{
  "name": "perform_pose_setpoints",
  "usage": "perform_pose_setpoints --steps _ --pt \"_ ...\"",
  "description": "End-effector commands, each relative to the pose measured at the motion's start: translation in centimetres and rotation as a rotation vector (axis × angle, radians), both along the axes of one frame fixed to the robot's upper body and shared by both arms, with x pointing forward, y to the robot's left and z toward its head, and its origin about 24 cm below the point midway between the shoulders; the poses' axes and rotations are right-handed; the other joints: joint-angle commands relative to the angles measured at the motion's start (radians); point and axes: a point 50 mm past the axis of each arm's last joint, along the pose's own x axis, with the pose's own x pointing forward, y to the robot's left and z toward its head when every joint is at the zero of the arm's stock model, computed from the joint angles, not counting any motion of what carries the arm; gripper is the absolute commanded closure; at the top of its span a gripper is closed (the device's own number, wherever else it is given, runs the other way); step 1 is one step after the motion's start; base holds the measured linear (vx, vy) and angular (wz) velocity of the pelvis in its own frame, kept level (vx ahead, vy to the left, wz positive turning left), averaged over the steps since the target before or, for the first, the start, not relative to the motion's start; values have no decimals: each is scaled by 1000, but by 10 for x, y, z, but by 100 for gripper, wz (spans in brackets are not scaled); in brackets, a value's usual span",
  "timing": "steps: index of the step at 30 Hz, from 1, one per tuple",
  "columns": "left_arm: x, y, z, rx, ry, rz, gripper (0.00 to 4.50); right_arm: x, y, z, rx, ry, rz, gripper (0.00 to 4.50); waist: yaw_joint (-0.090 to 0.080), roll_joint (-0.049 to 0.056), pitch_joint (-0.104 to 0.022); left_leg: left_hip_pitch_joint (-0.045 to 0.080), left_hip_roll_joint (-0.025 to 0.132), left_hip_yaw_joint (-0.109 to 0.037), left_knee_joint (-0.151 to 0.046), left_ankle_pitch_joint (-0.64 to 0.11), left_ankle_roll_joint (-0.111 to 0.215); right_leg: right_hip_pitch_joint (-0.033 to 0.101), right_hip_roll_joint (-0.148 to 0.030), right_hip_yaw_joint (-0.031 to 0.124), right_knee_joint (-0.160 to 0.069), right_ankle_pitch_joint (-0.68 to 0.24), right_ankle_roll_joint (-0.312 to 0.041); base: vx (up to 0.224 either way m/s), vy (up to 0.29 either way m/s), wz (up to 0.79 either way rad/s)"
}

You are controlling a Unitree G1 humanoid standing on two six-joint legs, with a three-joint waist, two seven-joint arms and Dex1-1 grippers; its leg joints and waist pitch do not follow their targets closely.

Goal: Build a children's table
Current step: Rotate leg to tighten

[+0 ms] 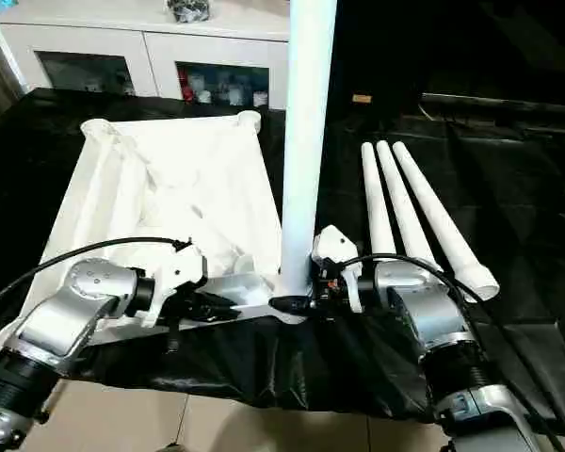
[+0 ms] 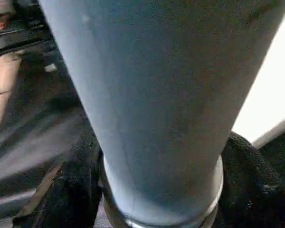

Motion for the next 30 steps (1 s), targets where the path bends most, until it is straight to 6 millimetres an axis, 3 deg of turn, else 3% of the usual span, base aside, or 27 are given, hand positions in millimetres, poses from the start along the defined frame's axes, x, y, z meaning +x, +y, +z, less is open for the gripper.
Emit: perform_pose_setpoints --steps 1,3,4,7,8,12,13,16,17,21,23,27,28,30 --pt "18 -24 23 -76 -125 101 450 9 24 -8 -4 -22 -106 174 -7 -12 -69 9 26 -3 -67 -136 38 54 -78 48 -80 -257 -189 0 0 0" --pt "21 -27 23 -79 -129 144 450 13 27 -10 1 -29 -172 175 -15 -13 -70 7 25 -5 -68 -141 28 56 -77 47 -80 -276 -180 0 0 0" --pt "25 -32 23 -94 -123 209 450 19 32 -14 3 -21 -273 175 -20 -8 -70 9 25 -4 -67 -143 25 52 -77 49 -80 -271 -182 0 0 0" --pt "29 -38 24 -107 -125 274 450 23 39 -17 19 -16 -353 176 -26 -11 -74 4 23 -4 -65 -123 34 58 -76 49 -77 -232 -186 0 0 0" --pt "30 -40 24 -114 -126 296 450 25 42 -17 27 -11 -388 176 -25 -1 -75 4 24 -5 -64 -113 37 57 -75 50 -74 -210 -191 0 0 0" --pt "35 -51 25 -146 -141 392 450 30 68 -18 95 20 -500 176 -29 -10 -77 2 23 -3 -64 -91 51 58 -75 49 -70 -151 -211 0 0 0" --pt "35 -51 25 -146 -141 392 450 30 68 -18 95 20 -500 141 -27 -7 -76 3 23 -3 -64 -98 53 58 -75 48 -73 -160 -211 0 0 0" --pt "33 -52 25 -140 -138 372 450 30 76 -14 132 20 -466 120 -25 -8 -76 2 24 -2 -64 -98 64 59 -76 48 -71 -155 -208 0 0 0" --pt "31 -50 25 -133 -138 340 450 31 74 -13 122 3 -449 104 -25 -20 -76 1 24 -2 -65 -96 69 60 -77 48 -70 -157 -206 0 0 0" --pt "23 -44 25 -121 -127 240 450 31 62 -9 94 -44 -398 97 -31 -11 -75 0 24 -2 -64 -95 75 58 -76 48 -70 -147 -211 0 0 0" --pt "20 -40 25 -124 -123 177 450 29 53 -8 90 -43 -338 97 -33 3 -75 0 25 -3 -63 -100 77 59 -76 48 -67 -126 -221 0 0 0" --pt "16 -35 24 -110 -108 111 450 22 44 -7 87 -32 -240 97 -33 2 -75 1 26 -3 -64 -112 84 61 -73 48 -67 -100 -231 0 0 0" --pt "12 -30 23 -101 -97 46 450 14 35 -7 69 -18 -128 97 -30 12 -75 4 27 -5 -64 -117 79 59 -74 48 -67 -106 -239 0 0 0" --pt "9 -26 23 -92 -85 2 450 7 28 -7 51 -8 -46 97 -26 5 -75 5 29 -3 -64 -132 80 60 -73 49 -68 -106 -238 0 0 0"
